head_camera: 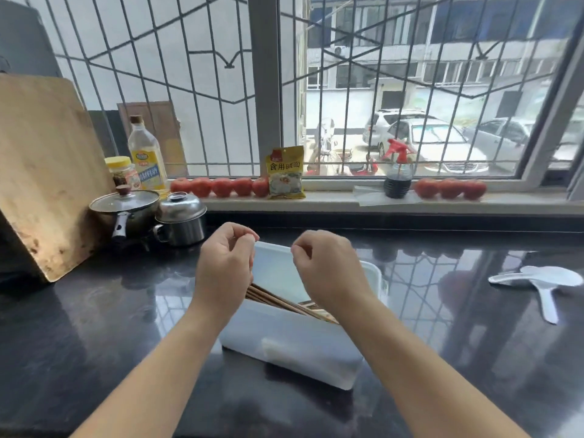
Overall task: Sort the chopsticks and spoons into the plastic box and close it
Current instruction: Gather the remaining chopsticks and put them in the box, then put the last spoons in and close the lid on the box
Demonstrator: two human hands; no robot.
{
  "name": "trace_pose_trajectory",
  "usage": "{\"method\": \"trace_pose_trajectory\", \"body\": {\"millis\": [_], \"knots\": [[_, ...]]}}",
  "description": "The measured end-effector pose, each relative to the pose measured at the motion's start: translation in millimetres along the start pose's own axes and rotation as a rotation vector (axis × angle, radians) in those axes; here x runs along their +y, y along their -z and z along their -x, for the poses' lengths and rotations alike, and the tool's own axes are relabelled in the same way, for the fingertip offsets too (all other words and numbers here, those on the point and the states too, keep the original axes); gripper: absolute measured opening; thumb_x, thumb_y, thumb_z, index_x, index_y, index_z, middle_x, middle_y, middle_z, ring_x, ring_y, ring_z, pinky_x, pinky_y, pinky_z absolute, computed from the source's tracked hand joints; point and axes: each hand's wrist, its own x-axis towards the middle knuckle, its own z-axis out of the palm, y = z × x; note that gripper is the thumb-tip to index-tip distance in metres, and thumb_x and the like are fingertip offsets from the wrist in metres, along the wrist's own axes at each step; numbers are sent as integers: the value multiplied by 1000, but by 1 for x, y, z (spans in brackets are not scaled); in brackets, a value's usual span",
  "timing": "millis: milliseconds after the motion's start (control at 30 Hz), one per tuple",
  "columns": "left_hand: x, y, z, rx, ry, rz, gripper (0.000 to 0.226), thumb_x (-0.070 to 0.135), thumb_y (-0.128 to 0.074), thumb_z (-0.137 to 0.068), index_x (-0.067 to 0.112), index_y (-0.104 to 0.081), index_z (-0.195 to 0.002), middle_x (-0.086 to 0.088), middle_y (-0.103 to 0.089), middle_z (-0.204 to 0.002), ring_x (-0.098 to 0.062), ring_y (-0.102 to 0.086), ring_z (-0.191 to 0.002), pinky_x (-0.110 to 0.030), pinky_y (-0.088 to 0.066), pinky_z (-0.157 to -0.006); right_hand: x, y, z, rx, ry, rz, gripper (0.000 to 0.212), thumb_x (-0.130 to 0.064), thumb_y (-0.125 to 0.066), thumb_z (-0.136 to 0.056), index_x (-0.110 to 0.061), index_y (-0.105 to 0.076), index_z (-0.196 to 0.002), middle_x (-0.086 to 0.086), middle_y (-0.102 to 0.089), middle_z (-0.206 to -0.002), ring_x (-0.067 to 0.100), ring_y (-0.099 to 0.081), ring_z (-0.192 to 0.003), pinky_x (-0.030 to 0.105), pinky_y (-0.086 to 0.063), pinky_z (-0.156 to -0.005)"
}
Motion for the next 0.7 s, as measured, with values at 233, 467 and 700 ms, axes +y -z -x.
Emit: {"method": "trace_pose_trajectory", "body": {"millis": [233, 467, 700], "knots": [[65, -89, 55, -68, -281, -49, 19, 8, -55, -96, 19, -67, -86, 6, -60, -63, -17, -56, -62, -40, -53, -61, 55, 70, 41, 481, -39, -232, 14, -11, -60, -95, -13, -71, -85, -7, -65, -75, 8, -57, -71, 17, -43, -64], [-7, -245, 131, -673, -281, -347, 12, 17, -54, -95, 21, -65, -95, 6, -66, -82, -15, -58, -77, -39, -51, -74, 231, 123, 133, 346, -577, 32, 16, -12, -57, -94, -16, -72, -89, -1, -68, -89, 20, -61, -87, 27, -40, -74], [-82, -274, 129, -591, -460, -769, 40, 28, -32, -85, 11, -65, -98, -7, -60, -96, -28, -55, -94, -42, -51, -83, 329, 152, 122, 367, -873, 236, 30, -14, -54, -94, -12, -59, -124, 16, -55, -126, 36, -47, -120, 41, -38, -99]]}}
